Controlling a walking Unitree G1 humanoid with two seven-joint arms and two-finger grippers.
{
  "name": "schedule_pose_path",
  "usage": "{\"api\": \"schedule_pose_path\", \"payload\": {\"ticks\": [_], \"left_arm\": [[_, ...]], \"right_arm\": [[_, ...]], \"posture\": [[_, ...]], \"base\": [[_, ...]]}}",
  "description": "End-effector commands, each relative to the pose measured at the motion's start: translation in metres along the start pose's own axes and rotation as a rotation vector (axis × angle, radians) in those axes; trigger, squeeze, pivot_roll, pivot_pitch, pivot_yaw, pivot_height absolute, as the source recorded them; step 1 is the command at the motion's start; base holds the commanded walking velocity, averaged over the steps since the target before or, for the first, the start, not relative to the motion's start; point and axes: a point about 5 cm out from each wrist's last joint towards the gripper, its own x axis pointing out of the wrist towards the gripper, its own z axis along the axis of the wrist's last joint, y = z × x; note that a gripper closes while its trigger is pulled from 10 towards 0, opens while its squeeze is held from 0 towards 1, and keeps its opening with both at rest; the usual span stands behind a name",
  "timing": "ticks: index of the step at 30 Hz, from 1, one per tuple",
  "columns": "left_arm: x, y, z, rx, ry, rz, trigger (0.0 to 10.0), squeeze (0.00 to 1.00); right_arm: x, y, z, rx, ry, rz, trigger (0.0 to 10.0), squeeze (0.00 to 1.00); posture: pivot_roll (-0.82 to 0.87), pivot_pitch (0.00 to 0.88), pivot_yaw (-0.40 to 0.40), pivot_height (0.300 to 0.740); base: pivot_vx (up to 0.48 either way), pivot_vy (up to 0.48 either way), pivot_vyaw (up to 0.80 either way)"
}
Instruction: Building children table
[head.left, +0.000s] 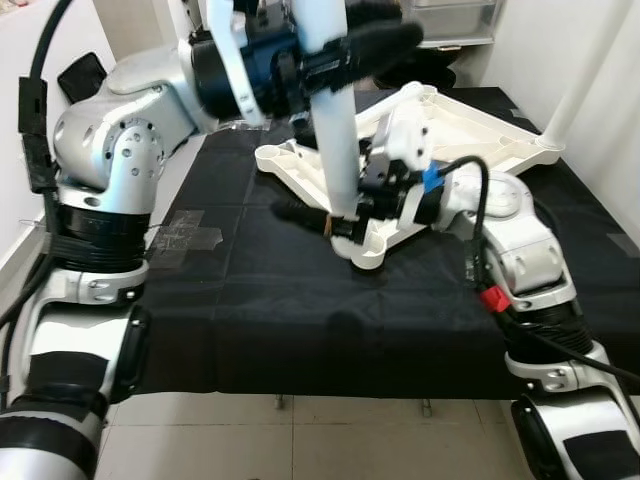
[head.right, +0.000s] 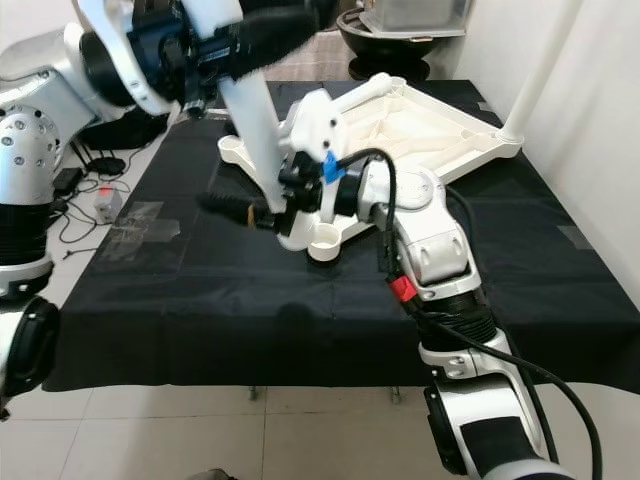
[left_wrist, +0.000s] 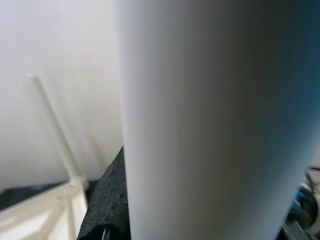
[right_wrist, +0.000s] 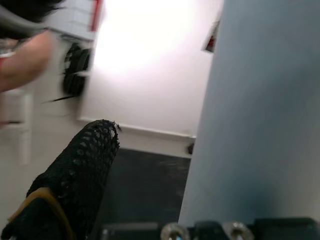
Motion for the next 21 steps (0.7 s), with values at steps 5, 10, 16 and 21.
{"api": "schedule_pose_path", "payload": {"ticks": [5, 10, 16, 21], "left_arm": [[0.024, -0.028, -0.002, -0.028, -0.01, -0.232, 0.0, 0.0], [0.032, -0.035, -0.005, -0.015, -0.004, -0.25, 0.0, 0.0], [0.027, -0.034, -0.003, -0.02, -0.008, -0.276, 0.0, 0.0], [0.024, -0.037, -0.004, -0.021, 0.011, -0.314, 0.0, 0.0]], "right_arm": [[0.018, 0.014, -0.007, 0.032, 0.034, 0.092, 8.4, 0.0], [0.023, 0.016, -0.019, 0.123, 0.088, 0.032, 4.6, 0.0], [0.035, 0.027, -0.03, 0.266, 0.106, -0.027, 0.0, 0.0], [0.037, 0.033, -0.036, 0.342, 0.134, -0.041, 0.0, 0.0]], "posture": [[0.05, 0.0, 0.017, 0.74], [0.04, 0.0, 0.016, 0.74], [0.04, 0.003, 0.021, 0.74], [0.03, 0.0, 0.019, 0.74]], "base": [[0.0, 0.0, 0.0], [0.0, 0.0, 0.0], [0.0, 0.0, 0.0], [0.0, 0.0, 0.0]]}}
